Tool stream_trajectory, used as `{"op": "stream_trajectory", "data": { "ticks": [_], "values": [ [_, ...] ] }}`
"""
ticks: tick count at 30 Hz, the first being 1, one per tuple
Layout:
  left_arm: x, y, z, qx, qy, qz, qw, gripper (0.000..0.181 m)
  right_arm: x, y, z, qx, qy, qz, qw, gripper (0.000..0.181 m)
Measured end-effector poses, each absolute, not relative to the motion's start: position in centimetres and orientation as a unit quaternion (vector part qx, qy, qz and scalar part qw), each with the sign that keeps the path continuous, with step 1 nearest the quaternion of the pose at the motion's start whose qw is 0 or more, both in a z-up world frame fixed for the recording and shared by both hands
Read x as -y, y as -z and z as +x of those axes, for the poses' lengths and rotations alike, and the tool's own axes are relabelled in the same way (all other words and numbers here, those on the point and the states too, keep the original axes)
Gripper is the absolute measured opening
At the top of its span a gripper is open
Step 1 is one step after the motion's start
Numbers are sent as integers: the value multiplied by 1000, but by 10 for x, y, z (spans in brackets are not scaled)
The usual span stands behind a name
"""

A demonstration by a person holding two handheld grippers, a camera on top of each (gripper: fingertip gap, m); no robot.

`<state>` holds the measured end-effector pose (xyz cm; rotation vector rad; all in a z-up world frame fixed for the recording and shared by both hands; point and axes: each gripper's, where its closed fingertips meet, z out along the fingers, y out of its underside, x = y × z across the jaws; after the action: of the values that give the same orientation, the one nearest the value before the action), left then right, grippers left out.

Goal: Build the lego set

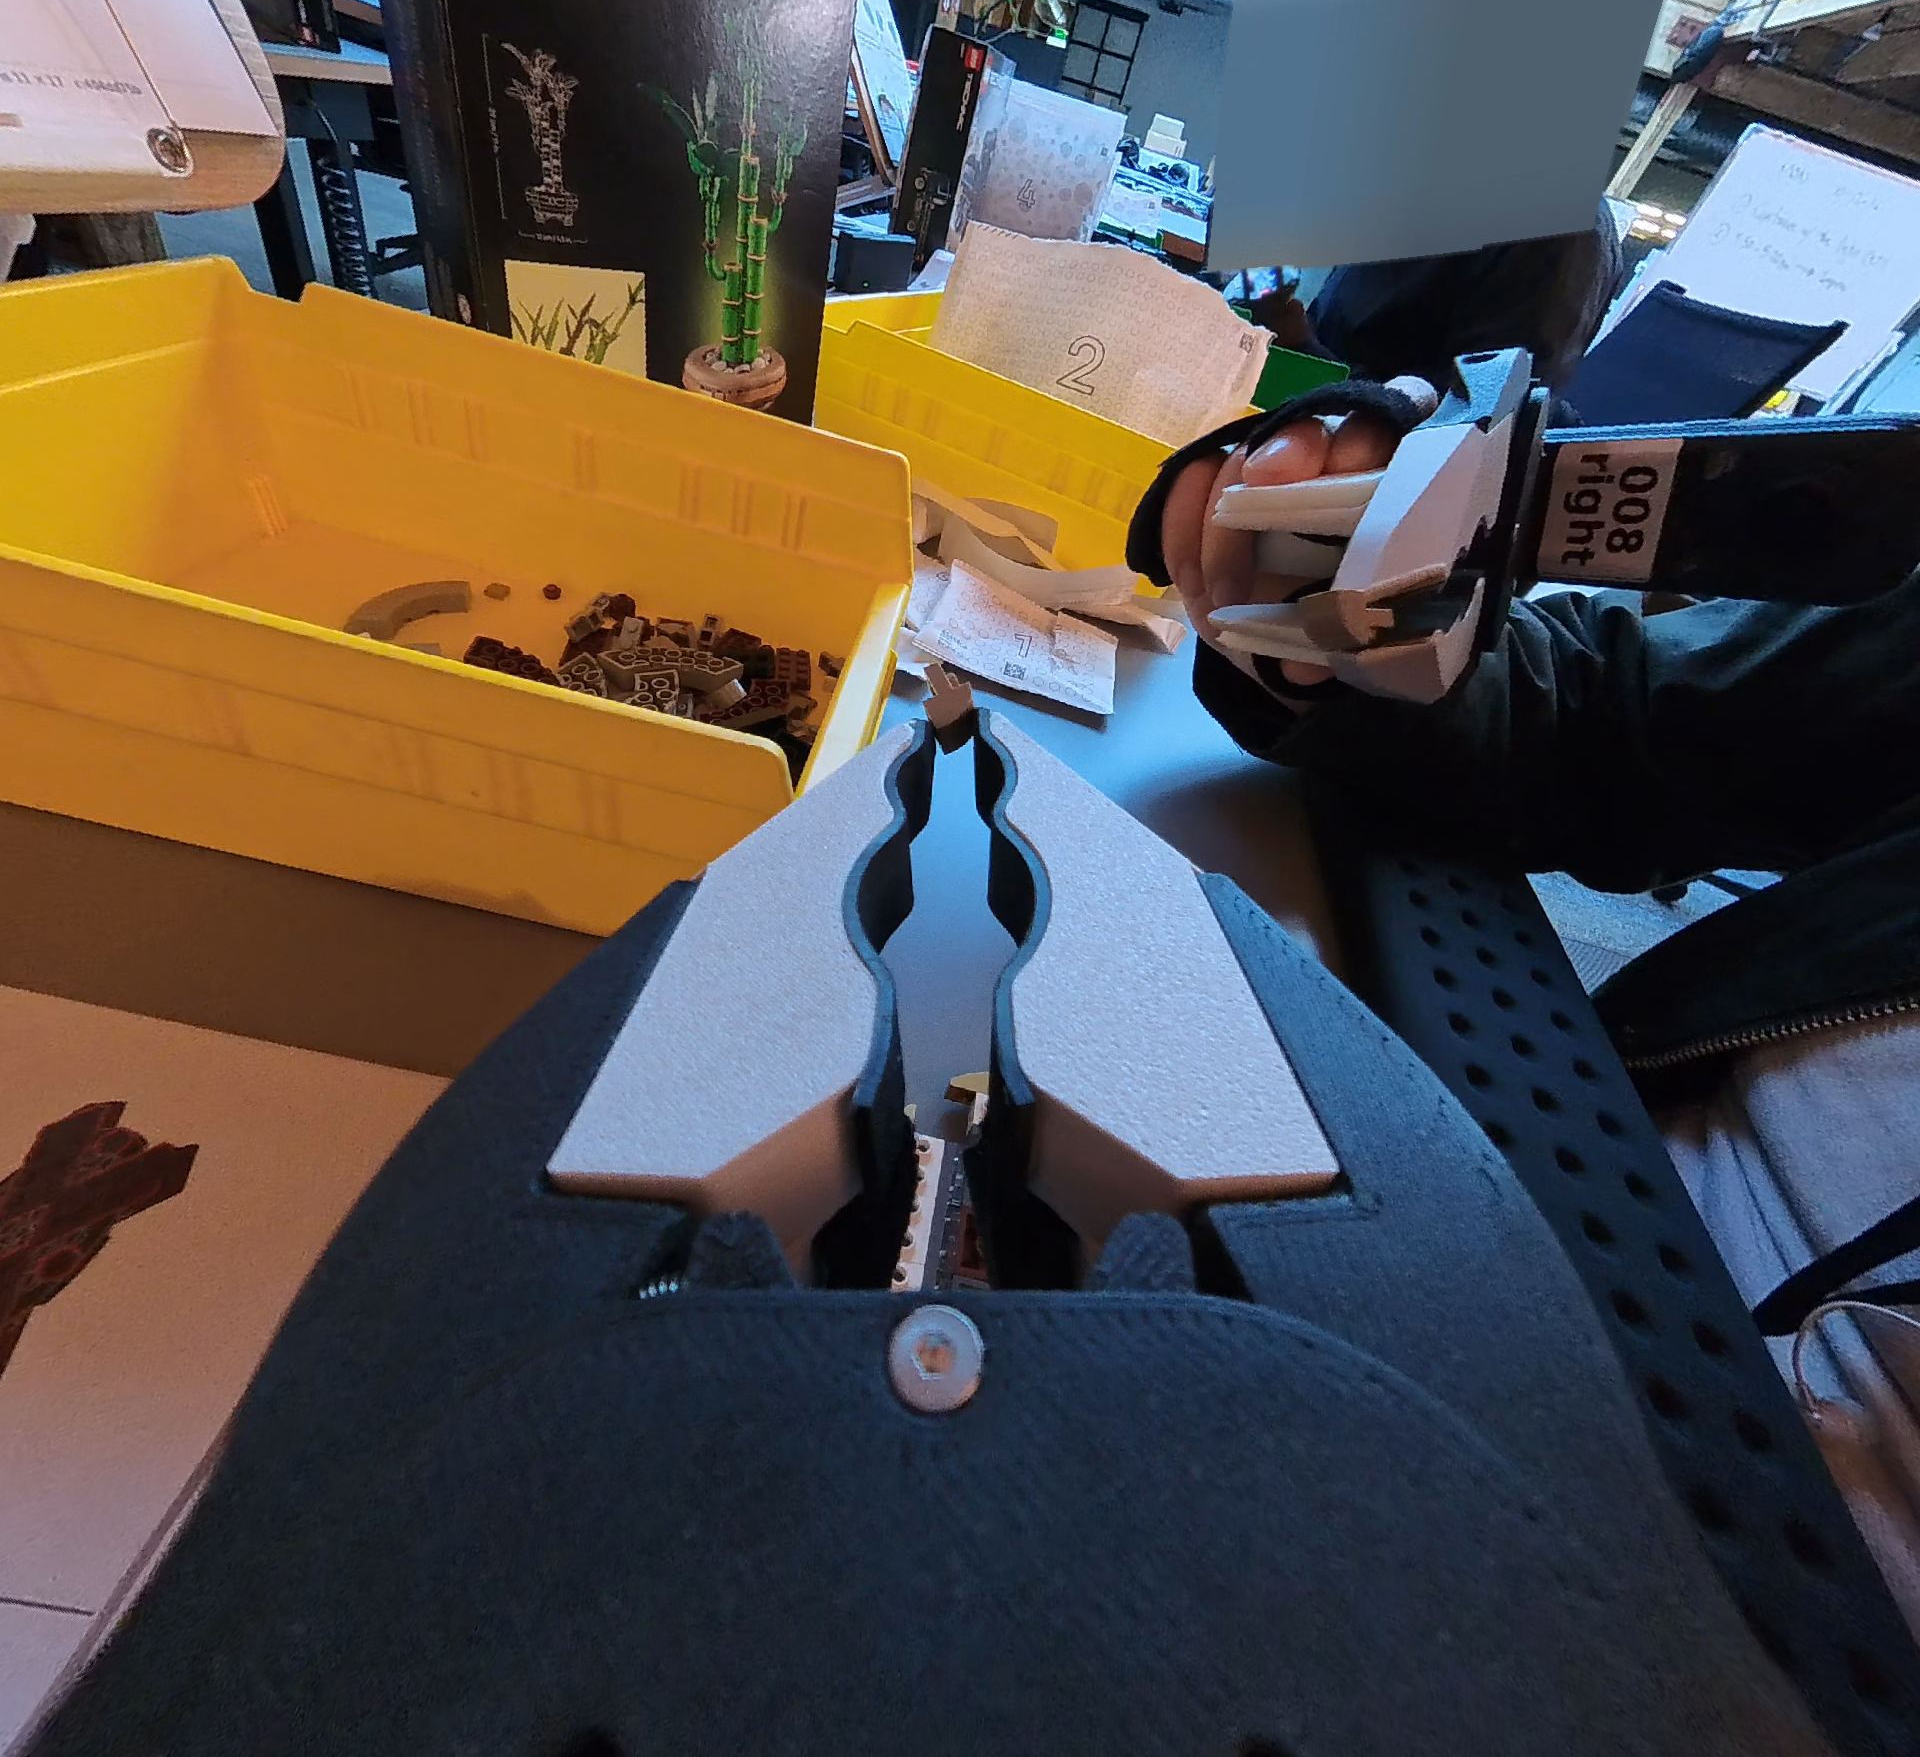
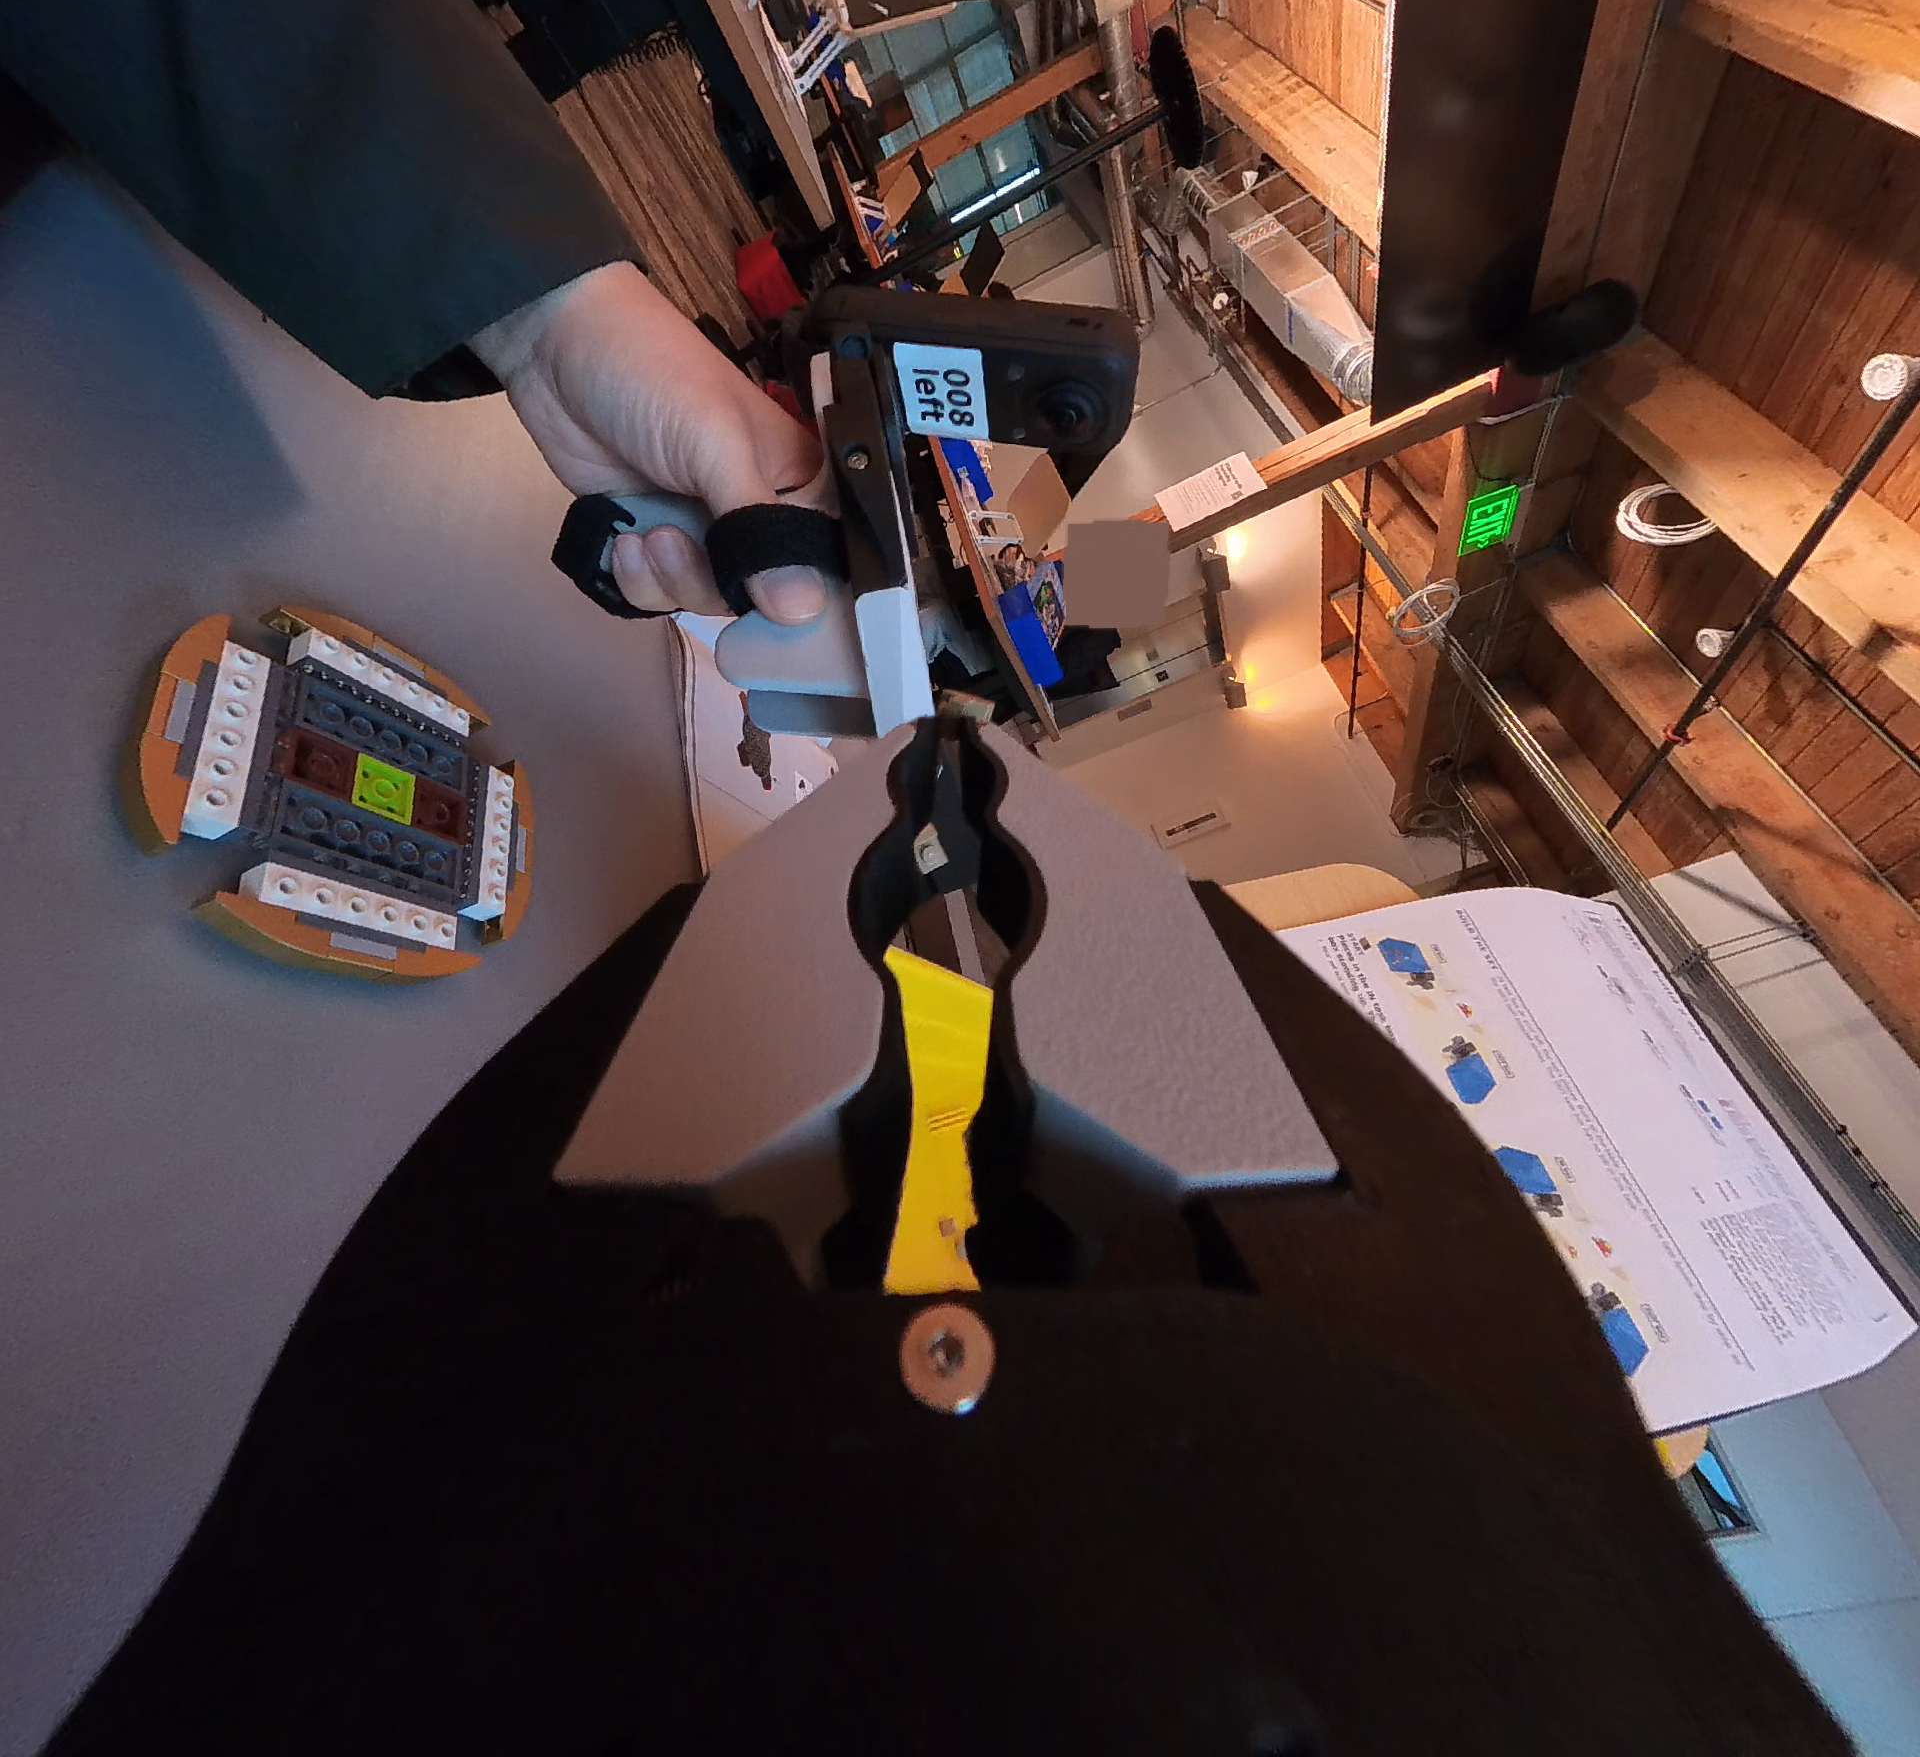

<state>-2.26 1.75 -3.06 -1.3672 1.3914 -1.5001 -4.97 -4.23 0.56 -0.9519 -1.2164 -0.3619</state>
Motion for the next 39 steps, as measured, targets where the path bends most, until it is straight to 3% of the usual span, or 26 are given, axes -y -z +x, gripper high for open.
{"op": "stream_trajectory", "data": {
  "ticks": [16, 24, 33, 36, 39],
  "values": [
    [-15, 28, -29, -533, 575, -524, 332, 6, 34, -6, -40, 513, 113, -473, 708, 1],
    [-13, 28, -29, -533, 577, -523, 330, 6, 27, -20, -25, 396, -164, -559, 710, 1],
    [-13, 29, -28, -533, 579, -523, 327, 6, 18, -38, 4, 214, -495, -560, 629, 2],
    [-12, 24, -30, -527, 589, -520, 326, 6, 5, -29, 14, 171, -522, -575, 606, 2],
    [-12, 17, -32, -507, 617, -515, 313, 6, -19, -3, 28, 139, -438, -637, 618, 2]
  ]
}}
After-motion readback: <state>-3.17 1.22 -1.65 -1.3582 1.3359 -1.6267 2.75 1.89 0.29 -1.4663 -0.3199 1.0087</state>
